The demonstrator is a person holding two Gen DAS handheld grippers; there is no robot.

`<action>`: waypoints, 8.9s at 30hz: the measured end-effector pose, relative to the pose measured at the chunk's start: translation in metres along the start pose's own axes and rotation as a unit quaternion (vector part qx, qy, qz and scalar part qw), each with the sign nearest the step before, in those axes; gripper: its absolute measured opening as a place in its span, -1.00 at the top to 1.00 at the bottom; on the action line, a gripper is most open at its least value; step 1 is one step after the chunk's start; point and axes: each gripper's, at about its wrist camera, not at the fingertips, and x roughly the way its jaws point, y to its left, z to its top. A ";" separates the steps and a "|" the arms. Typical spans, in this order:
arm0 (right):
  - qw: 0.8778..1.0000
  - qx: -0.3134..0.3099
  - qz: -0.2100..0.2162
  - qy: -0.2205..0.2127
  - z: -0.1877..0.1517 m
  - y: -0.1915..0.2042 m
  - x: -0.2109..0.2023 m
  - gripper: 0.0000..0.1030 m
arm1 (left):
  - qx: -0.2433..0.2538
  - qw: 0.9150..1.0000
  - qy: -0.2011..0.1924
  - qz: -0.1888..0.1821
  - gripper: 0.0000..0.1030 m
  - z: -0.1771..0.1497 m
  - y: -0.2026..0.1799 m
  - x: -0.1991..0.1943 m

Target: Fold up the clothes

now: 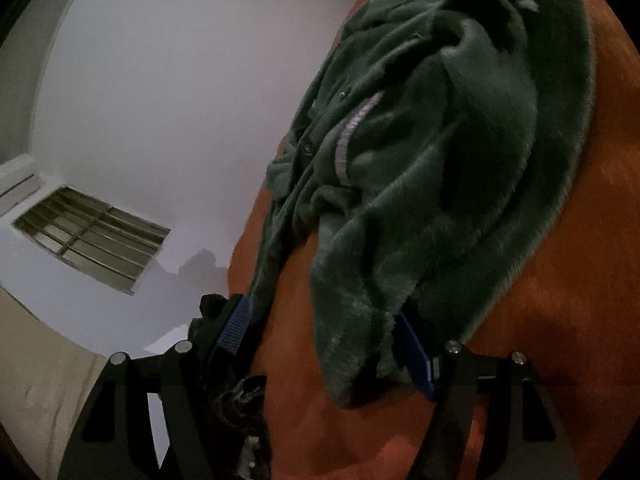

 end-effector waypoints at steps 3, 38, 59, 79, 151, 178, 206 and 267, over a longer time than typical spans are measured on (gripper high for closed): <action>1.000 0.004 0.003 -0.002 0.000 -0.001 -0.002 -0.14 | -0.042 0.999 0.017 0.000 -0.32 0.001 0.012 0.006; 0.995 -0.059 0.073 0.034 0.003 0.038 0.035 0.86 | -0.209 0.959 0.173 -0.081 0.07 -0.072 0.027 -0.022; 0.991 -0.025 0.124 0.032 -0.036 0.041 0.017 0.97 | -0.647 0.691 0.252 -0.200 0.83 -0.204 0.098 0.004; 0.984 -0.172 0.030 -0.027 0.209 0.125 0.022 0.20 | -0.554 0.771 0.272 -0.160 0.28 -0.195 0.113 -0.042; 0.990 0.050 0.129 0.019 0.092 0.017 0.019 0.10 | -0.574 0.733 0.282 -0.233 0.49 -0.179 0.102 0.008; 0.984 0.089 0.135 0.069 -0.034 0.039 0.030 1.00 | -0.629 0.649 0.287 -0.317 0.39 -0.186 0.112 0.029; 0.964 -0.253 -0.067 0.041 -0.081 0.089 0.027 -0.45 | -0.637 0.631 0.284 -0.339 0.53 -0.182 0.116 0.035; 0.983 0.020 0.070 0.170 -0.040 0.074 0.023 0.04 | -0.617 0.667 0.288 -0.302 0.64 -0.156 0.099 -0.023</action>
